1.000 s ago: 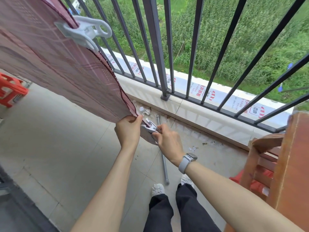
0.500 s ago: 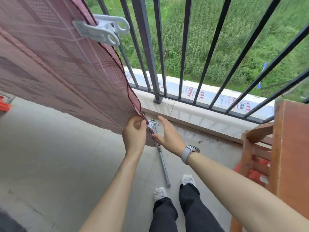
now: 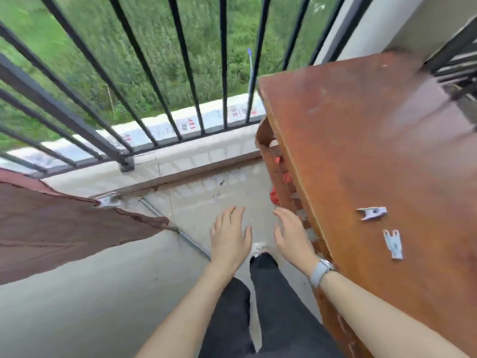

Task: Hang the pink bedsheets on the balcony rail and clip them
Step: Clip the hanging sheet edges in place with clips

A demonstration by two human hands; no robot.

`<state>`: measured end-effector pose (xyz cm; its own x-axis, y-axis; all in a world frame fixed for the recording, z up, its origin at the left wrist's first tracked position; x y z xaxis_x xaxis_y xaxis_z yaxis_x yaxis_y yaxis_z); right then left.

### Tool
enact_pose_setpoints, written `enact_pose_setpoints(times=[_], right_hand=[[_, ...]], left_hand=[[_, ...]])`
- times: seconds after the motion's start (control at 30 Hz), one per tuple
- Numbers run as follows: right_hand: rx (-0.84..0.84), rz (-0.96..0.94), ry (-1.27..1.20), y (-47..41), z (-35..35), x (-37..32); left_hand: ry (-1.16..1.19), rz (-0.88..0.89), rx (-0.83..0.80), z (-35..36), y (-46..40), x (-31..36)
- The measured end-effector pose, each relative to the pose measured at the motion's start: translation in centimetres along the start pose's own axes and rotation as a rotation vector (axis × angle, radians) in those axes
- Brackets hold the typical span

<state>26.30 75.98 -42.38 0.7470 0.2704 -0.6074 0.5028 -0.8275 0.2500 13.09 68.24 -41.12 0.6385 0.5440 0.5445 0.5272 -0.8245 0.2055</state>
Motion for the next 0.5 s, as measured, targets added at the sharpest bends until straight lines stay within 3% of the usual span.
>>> enact_pose_setpoints(times=[0.13,0.23,0.33,0.5], right_hand=[[0.336,0.220,0.131,2.7,-6.3,7.9],[0.457,0.480,0.221,4.5,-10.0,13.6],[0.449,0.670,0.266,4.9,-12.4,17.7],[0.344,0.745,0.211,4.2,-12.7,21.0]], left_hand=[[-0.076,0.234,-0.224,5.9,-0.5,7.8],[-0.121,0.375,-0.337,10.1,0.1,12.5],[-0.252,0.475,-0.421,13.4,0.9,15.3],[-0.466,0.504,-0.534,16.0,1.0,15.8]])
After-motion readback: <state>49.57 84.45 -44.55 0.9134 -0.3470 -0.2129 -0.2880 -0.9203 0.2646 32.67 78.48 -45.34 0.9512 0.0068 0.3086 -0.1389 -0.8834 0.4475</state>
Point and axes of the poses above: each hand's wrist, its own y-axis away from the middle knuckle, its own z-axis out of the palm, x = y × z, the point moved 3 cm from there along -y, towards the middle knuckle, and after that the axes turned 5 degrees about x, right-handed, at the moved point
